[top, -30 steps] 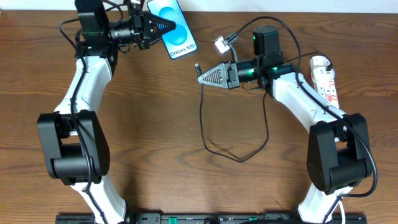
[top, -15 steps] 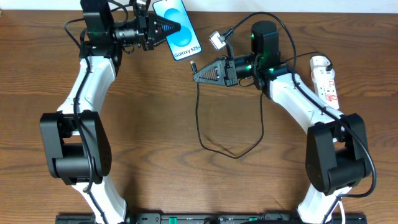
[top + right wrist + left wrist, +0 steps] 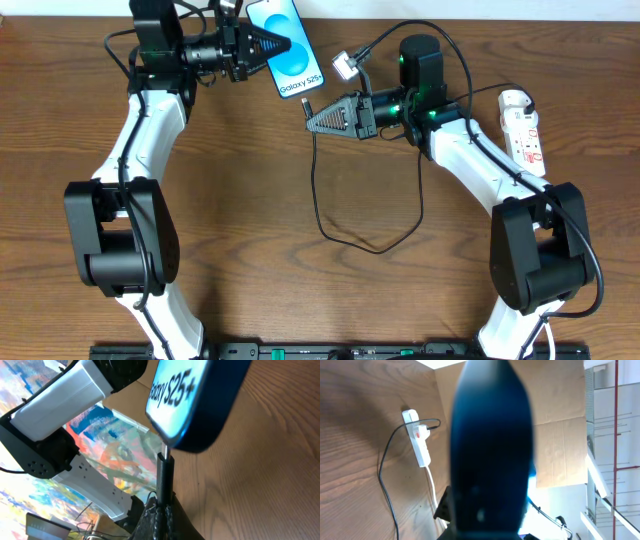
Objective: Plug charger to phone and switch on socket
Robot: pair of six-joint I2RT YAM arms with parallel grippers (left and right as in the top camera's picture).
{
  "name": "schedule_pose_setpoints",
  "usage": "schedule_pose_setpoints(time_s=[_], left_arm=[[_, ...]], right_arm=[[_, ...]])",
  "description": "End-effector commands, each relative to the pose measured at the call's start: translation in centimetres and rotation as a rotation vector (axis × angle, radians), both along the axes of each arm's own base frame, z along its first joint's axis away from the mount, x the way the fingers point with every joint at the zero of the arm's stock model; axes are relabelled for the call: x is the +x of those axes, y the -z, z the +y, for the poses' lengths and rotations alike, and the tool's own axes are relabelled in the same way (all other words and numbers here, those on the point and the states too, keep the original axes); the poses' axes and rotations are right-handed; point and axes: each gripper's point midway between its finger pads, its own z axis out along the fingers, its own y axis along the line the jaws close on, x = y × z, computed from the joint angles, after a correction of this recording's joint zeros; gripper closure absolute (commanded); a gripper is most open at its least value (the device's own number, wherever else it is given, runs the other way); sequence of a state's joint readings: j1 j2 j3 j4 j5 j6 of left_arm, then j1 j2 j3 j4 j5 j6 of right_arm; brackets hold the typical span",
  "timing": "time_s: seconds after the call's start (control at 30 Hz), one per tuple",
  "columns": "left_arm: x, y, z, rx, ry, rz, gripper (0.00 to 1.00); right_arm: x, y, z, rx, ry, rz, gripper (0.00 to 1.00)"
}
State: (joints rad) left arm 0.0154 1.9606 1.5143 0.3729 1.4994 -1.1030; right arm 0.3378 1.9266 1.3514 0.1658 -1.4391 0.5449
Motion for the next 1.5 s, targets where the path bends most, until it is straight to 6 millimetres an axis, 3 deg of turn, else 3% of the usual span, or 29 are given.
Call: schedule_pose_setpoints(time_s=[0.0, 1.47], left_arm=[[-1.1, -1.0, -0.7, -0.006, 0.059, -0.032, 0.93], [-0.5, -0.9, 0.5, 0.005, 0.024, -0.099, 0.93]], right_arm=[[0.2, -0.5, -0.1, 0.002, 0.008, -0.008, 0.99], [-0.2, -1.2, -1.0, 0.040, -0.037, -0.046, 0.99]])
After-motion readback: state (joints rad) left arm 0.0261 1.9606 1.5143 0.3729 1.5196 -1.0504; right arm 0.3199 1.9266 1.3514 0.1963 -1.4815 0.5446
